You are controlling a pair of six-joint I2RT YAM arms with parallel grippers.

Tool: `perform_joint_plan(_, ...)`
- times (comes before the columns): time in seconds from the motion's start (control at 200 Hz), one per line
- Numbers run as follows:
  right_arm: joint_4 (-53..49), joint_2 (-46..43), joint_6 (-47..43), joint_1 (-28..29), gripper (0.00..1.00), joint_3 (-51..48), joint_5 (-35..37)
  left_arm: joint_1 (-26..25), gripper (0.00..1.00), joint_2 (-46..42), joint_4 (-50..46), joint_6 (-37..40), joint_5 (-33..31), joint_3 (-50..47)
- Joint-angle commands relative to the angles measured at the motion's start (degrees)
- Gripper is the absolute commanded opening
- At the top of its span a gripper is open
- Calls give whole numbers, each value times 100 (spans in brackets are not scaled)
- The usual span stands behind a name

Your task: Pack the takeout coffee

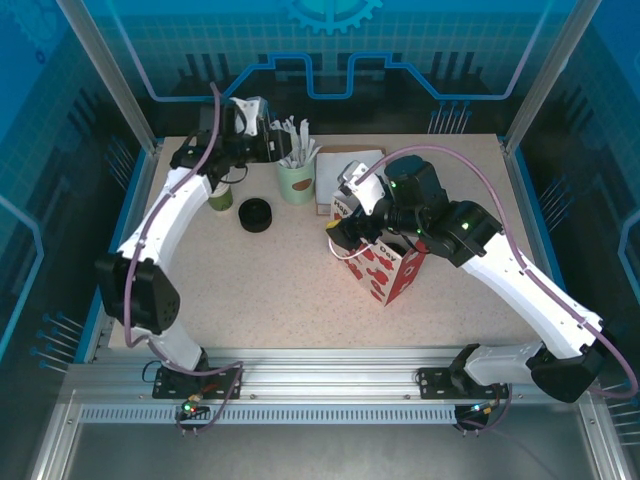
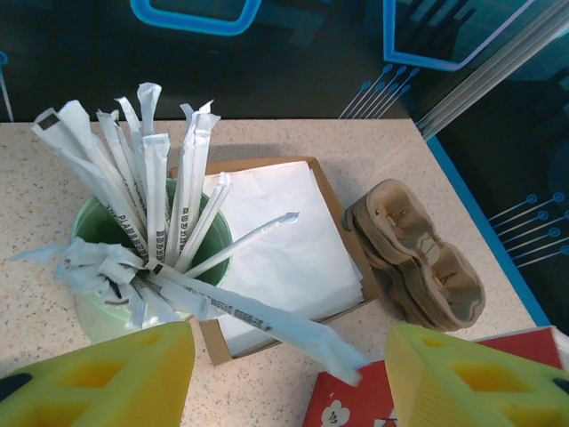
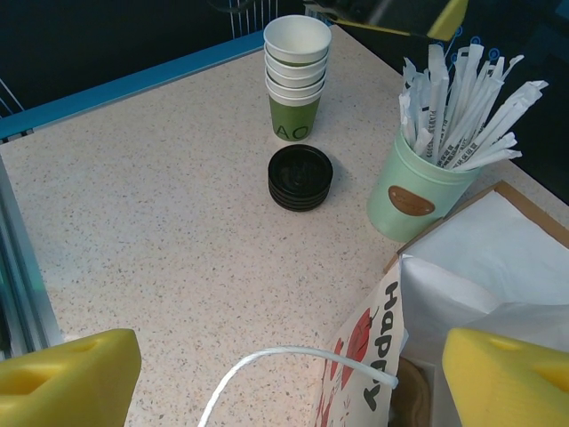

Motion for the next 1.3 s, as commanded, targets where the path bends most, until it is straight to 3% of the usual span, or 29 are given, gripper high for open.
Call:
perform_joint_plan(0.0, 57, -89, -45, 60, 89, -100, 63, -38, 62, -812, 545, -129, -132, -358)
perform_joint_plan(0.15, 90, -73, -45, 58, 89, -155, 53, -195, 68, -992, 474, 210, -177, -527)
perform_joint_plan(0.46, 9, -44, -33, 49, 89, -107, 45, -693, 68, 1, -501, 1117, -1271, 405)
perform_joint_plan(0.635, -24, -42, -29, 55, 90, -95, 82, -752, 51, 542, -769, 1245, -1361, 780)
perform_joint_plan(0.825, -79, 4, -55, 51, 90, -50, 73, -769, 17, 712, -796, 1277, -1379, 916)
perform_joint_plan(1.086, -122, 30, -37, 53, 90, -23, 38, -778, 13, 317, -782, 1339, -1412, 922)
perform_joint_plan(1.296, -260, -187, 33, 56, 90, 27, 287, -929, 13, -733, -854, 1479, -1589, 776)
